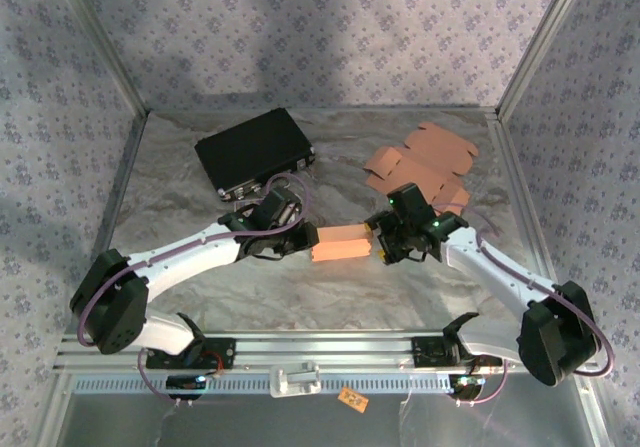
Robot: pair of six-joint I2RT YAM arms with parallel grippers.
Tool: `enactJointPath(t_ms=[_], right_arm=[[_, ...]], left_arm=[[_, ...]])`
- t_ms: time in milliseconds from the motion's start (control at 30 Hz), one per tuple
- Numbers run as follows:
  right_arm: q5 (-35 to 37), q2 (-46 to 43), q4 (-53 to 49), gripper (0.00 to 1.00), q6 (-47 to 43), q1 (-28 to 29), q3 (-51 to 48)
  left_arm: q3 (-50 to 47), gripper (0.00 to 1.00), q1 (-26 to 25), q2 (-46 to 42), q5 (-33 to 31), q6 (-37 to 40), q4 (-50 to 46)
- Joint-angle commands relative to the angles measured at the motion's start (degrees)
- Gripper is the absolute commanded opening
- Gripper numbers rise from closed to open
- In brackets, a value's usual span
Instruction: Fold the paper box
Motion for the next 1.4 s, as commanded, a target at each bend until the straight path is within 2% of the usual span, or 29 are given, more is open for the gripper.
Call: enactJointPath(t_ms=[0, 133, 367, 633, 767, 800, 933, 1000, 1167, 1267, 1367], right_arm=[[1.52, -1.59, -6.81, 0.72, 2.35, -0.57, 4.84], [-3.14, 2.51, -4.08, 0.74, 14.95, 1.04, 3.51], [-2.29, 8.66, -0.25, 0.75, 18.69, 0.05, 6.17], [-4.26, 13.38, 2.2, 0.73, 14.15, -0.81, 6.74], [-4.7, 13.72, 4.27, 0.61, 11.71, -1.18, 4.71], [-4.84, 13.63, 3.95, 0.57, 10.32, -1.46, 4.53], [-5.73, 12.28, 2.53, 0.48, 2.91, -2.52, 4.03], [-4.87, 10.42, 2.39, 0.45, -0.16, -2.08, 2.8], [-2.47, 4.48, 17.02, 0.46, -4.49, -0.19, -6.34], [-2.0, 1.77, 23.56, 0.5, -6.49, 0.38, -12.35], [-2.65, -0.54, 23.54, 0.59, -8.14, -0.14, -16.81]], left_arm=[[-1.38, 0.24, 0.1, 0.18, -0.44, 0.58, -3.77], [-1.02, 0.24, 0.15, 0.42, -0.47, 0.95, -4.18], [-0.73, 0.23, 0.07, 0.75, -0.45, 1.3, -4.16], [-0.49, 0.23, 0.07, 0.58, -0.5, 1.65, -4.62], [-0.02, 0.23, 0.15, 0.63, -0.51, 1.73, -4.99], [0.38, 0.24, 0.08, 0.56, -0.6, 1.87, -5.5], [3.4, 0.41, 0.18, -1.79, -3.52, 1.94, -10.06], [5.17, 0.45, 1.27, -4.12, -4.83, 1.23, -11.61], [8.29, 0.47, 5.08, -7.18, -3.15, 0.31, -12.96], [9.03, 0.47, 6.42, -7.28, -2.75, 1.24, -13.93], [8.34, 0.46, 7.33, -7.62, -2.71, 1.56, -13.44]])
